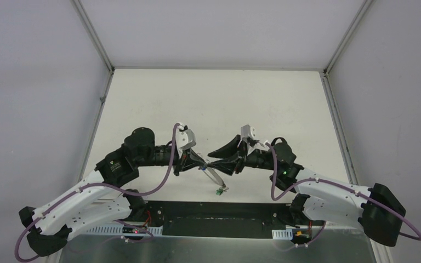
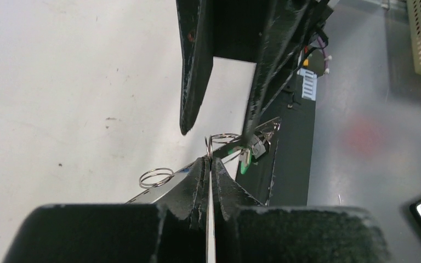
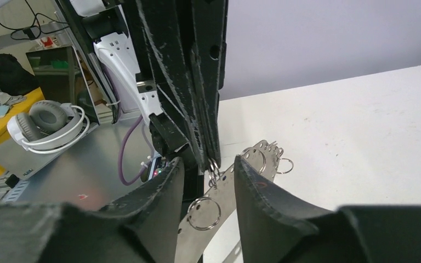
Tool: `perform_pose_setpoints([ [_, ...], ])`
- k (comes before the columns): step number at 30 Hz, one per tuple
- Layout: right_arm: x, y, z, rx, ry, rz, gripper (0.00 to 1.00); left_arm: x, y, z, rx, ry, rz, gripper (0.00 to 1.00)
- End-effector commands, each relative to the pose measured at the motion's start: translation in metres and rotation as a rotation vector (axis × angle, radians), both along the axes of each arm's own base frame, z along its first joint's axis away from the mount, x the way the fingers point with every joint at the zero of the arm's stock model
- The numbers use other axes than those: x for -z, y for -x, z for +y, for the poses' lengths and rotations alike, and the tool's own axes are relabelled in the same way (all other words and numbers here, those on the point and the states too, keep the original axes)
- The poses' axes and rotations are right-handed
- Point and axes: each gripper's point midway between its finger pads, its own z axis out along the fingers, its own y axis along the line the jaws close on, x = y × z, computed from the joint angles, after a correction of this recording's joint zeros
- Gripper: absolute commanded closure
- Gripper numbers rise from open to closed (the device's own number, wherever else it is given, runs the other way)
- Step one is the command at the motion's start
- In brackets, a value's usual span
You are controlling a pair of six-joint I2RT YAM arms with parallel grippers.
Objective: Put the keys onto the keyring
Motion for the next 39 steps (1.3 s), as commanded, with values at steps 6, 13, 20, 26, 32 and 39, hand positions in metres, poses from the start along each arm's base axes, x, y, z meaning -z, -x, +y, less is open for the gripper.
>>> perform_pose_setpoints([
  [6,-0.009,0.002,-0.009,0.023,0.033,-0.082,0.47,-0.01,-0.01,0.009,-0.067,-0.155,0.049,1.0],
  [13,-0.002,0.003,-0.009,0.007,0.094,-0.085,0.5,-0.007,-0.011,0.018,-0.078,-0.35,0.146,1.0],
  [20,-0.014,0.004,0.008,-0.059,0.065,-0.084,0.54,-0.006,-0.011,0.025,-0.085,-0.501,0.229,1.0],
  [26,-0.021,0.003,0.023,-0.106,0.016,-0.059,0.59,-0.009,-0.007,0.024,-0.053,-0.527,0.244,1.0],
  [32,-0.024,0.0,0.032,-0.124,-0.044,-0.047,0.63,-0.008,-0.004,0.023,-0.03,-0.526,0.255,1.0],
  [39,-0.025,0.002,0.04,-0.17,-0.049,-0.035,0.66,-0.006,-0.002,0.022,-0.025,-0.526,0.264,1.0],
])
